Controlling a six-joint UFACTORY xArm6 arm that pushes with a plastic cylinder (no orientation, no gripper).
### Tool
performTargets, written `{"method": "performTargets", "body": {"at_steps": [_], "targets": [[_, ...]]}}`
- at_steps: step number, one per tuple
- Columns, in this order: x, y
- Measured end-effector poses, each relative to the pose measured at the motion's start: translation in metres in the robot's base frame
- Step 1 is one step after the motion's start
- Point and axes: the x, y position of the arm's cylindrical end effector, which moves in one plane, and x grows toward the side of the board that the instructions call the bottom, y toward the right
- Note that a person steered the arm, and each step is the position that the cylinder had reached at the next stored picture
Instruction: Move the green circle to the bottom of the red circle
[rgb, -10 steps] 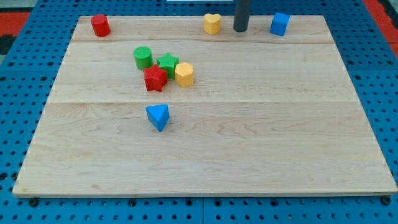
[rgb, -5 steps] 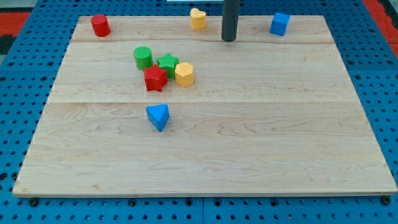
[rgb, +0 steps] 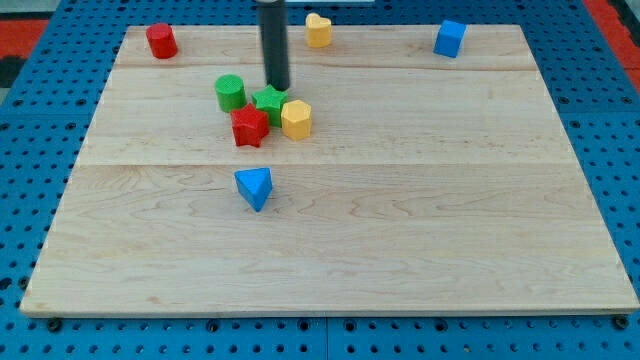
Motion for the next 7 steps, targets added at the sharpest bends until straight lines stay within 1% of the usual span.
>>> {"method": "performTargets", "body": {"at_steps": [1, 5, 6, 7], "targets": [[0.000, -0.044], [-0.008, 0.007], [-0.040, 0.016], [-0.028, -0.021]]}}
